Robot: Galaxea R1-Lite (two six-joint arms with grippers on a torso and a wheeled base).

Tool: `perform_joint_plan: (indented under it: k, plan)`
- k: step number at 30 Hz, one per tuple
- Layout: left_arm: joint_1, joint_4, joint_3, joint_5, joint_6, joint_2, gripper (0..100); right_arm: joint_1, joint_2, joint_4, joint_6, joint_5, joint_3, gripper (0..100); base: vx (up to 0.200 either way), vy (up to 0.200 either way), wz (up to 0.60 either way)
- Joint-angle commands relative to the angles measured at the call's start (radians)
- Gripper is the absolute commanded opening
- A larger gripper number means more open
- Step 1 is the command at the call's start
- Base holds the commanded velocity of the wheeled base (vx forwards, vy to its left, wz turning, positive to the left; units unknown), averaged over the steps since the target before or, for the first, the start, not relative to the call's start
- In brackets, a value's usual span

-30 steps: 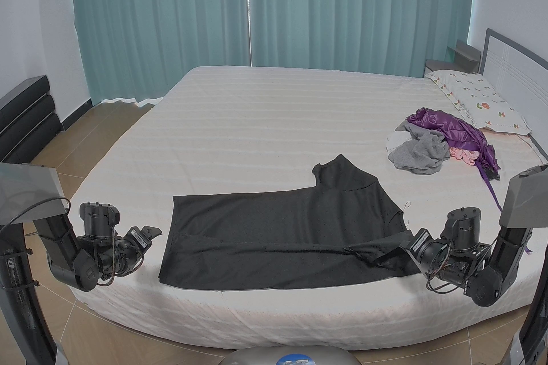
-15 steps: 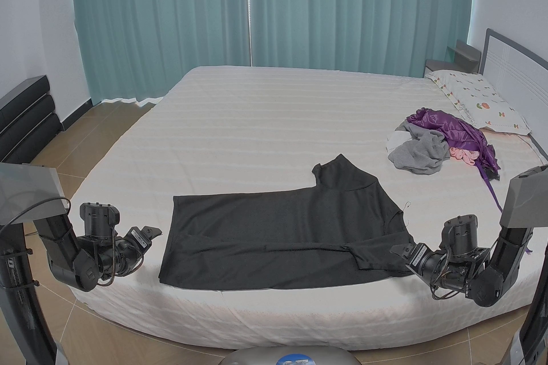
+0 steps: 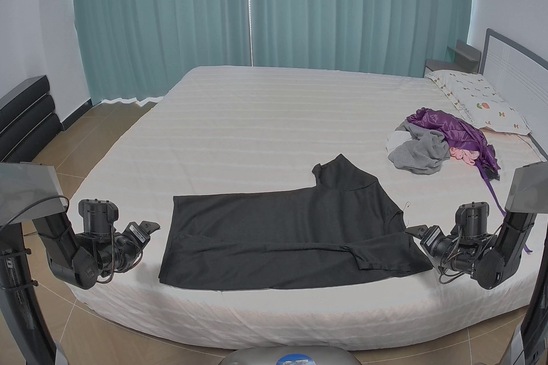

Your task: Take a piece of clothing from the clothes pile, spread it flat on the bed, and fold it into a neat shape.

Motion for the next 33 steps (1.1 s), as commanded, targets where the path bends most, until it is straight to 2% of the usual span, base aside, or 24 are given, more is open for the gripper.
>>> perform_joint_plan:
  k: [1, 6, 33]
  plan:
    - [0.003, -0.003, -0.001, 0.000, -0.005, -0.002, 100, -0.005, 0.011, -0.001, 0.004, 0.002, -0.002, 100, 0.200, 0.000, 0.00]
    - [-0.003, -0.003, 0.001, 0.000, -0.005, -0.004, 100, -0.001, 0.012, -0.001, 0.006, 0.002, -0.002, 100, 0.200, 0.000, 0.00]
    - [-0.005, -0.003, -0.004, -0.003, -0.005, 0.007, 100, -0.008, 0.060, -0.028, 0.009, 0.002, -0.004, 100, 0.000, 0.000, 0.00]
